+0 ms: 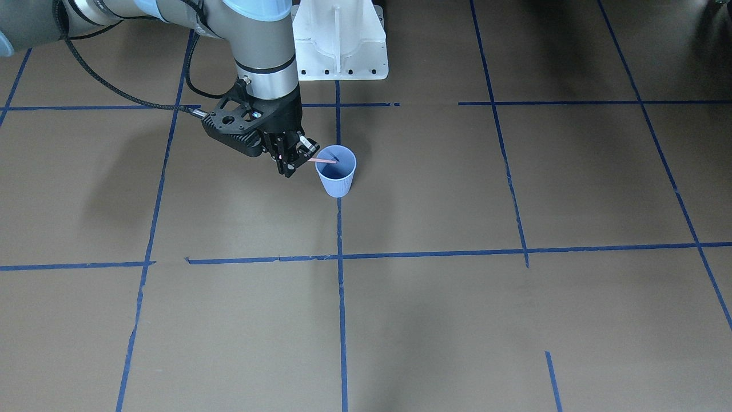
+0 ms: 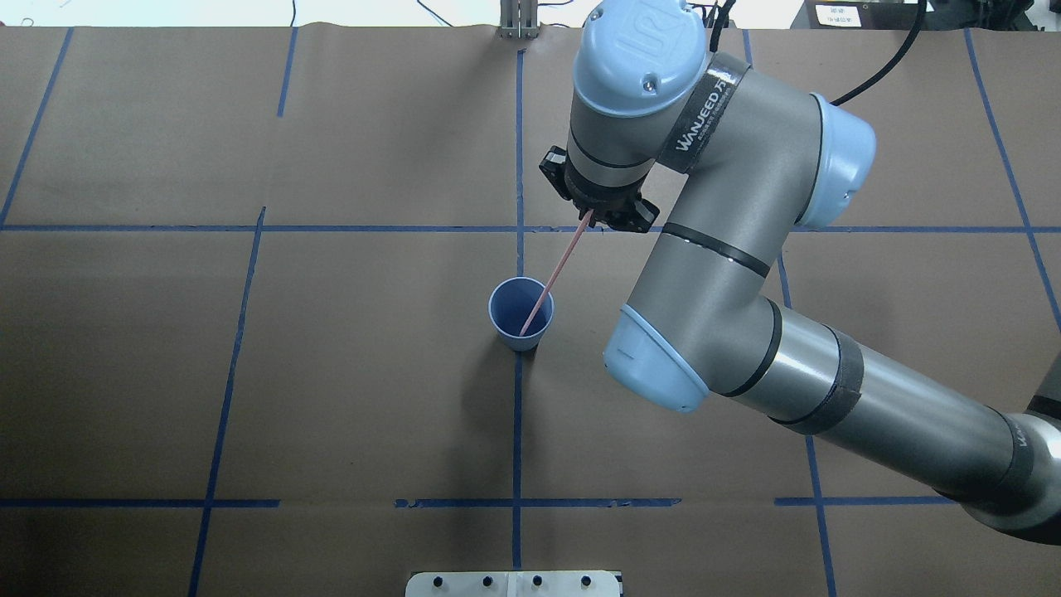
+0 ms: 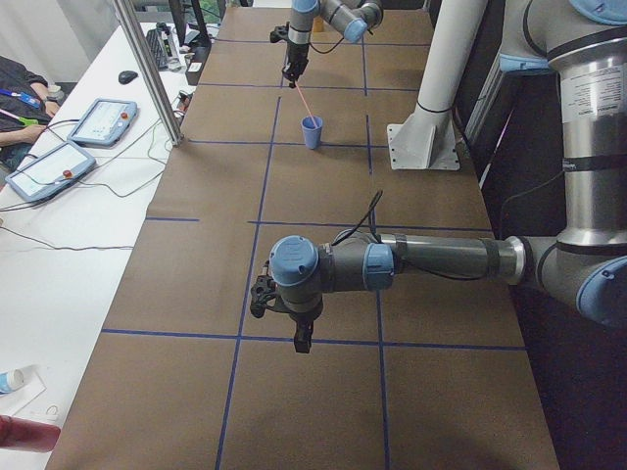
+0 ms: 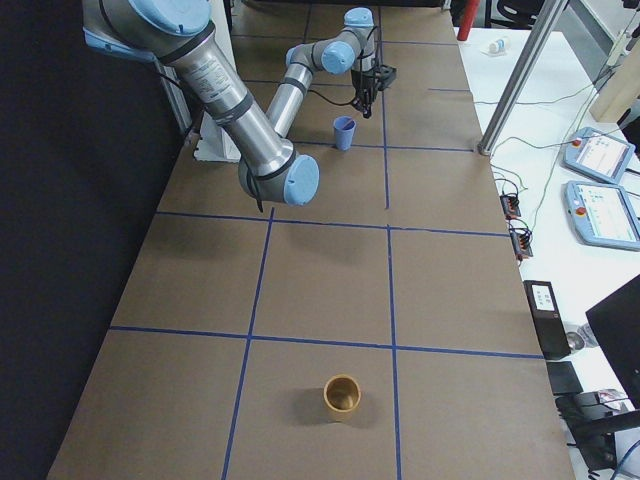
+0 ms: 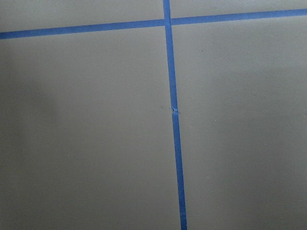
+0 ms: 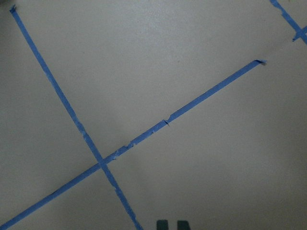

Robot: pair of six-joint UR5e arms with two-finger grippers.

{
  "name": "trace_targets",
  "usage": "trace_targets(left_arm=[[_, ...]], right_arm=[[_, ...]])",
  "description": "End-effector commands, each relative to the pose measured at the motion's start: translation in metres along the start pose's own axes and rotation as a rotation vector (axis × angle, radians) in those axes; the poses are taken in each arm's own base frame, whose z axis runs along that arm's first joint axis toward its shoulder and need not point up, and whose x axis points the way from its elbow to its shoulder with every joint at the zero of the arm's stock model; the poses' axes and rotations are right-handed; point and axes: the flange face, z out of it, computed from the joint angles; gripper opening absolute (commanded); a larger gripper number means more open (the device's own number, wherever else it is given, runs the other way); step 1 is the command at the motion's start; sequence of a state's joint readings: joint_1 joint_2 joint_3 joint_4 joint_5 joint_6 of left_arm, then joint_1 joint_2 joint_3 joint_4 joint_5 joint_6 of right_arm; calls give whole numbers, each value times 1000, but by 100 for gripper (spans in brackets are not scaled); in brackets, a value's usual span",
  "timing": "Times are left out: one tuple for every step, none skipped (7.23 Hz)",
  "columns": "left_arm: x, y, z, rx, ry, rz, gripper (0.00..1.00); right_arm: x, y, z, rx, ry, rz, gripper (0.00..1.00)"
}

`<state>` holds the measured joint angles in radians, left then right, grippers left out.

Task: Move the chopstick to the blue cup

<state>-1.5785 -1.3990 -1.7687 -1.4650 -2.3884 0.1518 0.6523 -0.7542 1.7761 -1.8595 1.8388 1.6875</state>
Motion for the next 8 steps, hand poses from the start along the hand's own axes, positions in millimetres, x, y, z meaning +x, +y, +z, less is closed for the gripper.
trace_targets(left_arm=[[0, 0, 0, 0, 0, 0, 100], [0, 0, 0, 0, -2, 0, 100], [0, 0, 0, 0, -2, 0, 100], [0, 0, 0, 0, -2, 0, 100], [0, 0, 0, 0, -2, 0, 100], [0, 0, 1, -2, -1, 0, 100], [0, 0, 1, -3, -3, 0, 100], [0, 0, 1, -3, -3, 1, 100]], right_arm=[[0, 8, 6, 2, 6, -9, 22], [1, 8, 7, 1, 6, -10, 56], [1, 11, 10, -2, 10, -13, 100], [1, 11, 9, -3, 9, -16, 100], [0, 12, 7, -4, 5, -28, 100], [-1, 9, -1, -8, -9, -37, 100], [1, -8, -18, -34, -28, -77, 100], [9, -46, -31, -89, -33, -133, 100]])
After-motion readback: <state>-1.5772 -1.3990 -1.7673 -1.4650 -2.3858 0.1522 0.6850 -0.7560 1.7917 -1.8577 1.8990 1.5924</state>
